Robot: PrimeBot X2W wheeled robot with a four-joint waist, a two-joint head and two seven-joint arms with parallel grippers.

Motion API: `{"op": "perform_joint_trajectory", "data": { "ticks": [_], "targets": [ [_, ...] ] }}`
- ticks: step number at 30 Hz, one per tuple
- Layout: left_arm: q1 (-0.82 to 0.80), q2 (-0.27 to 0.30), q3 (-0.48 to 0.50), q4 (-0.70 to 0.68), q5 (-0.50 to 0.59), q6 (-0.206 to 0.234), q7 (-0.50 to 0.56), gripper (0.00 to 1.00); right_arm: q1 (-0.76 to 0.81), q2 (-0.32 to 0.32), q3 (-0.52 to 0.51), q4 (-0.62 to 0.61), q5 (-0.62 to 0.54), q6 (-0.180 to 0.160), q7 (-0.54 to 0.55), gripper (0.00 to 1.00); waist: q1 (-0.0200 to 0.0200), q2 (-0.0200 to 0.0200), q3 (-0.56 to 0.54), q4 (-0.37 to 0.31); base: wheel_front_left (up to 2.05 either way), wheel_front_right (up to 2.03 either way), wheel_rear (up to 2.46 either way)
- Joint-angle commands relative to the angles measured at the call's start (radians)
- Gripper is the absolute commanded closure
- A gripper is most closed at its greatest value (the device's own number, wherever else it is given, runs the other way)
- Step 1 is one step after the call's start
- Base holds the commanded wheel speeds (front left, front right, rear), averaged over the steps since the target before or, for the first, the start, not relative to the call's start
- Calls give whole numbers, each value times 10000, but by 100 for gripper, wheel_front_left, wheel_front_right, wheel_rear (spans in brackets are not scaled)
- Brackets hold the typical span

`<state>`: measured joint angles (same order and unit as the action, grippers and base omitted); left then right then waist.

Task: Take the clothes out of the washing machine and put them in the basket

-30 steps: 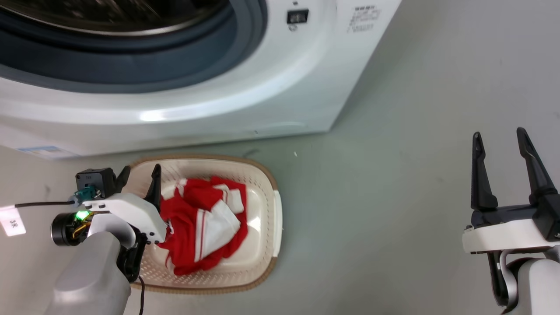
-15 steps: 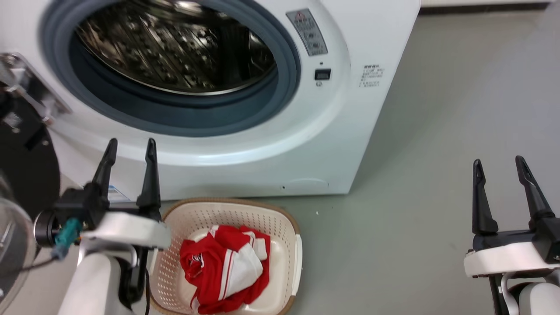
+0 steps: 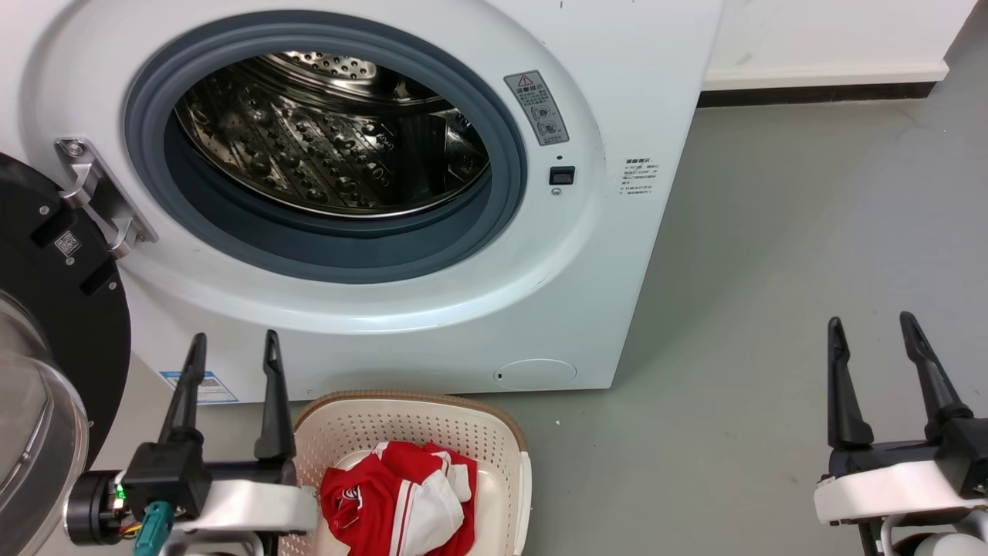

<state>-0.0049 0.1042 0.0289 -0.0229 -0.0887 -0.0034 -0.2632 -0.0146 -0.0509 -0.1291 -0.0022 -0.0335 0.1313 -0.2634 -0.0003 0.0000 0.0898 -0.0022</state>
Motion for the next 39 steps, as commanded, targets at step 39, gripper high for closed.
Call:
{"op": "perform_joint_trajectory", "data": {
  "ticks": [39],
  "targets": [
    [353, -348, -76, 243, 712, 116, -22, 0, 56, 14, 110, 100, 214, -11, -19, 0, 3, 0, -70, -160, 0, 0, 0]
  ]
}}
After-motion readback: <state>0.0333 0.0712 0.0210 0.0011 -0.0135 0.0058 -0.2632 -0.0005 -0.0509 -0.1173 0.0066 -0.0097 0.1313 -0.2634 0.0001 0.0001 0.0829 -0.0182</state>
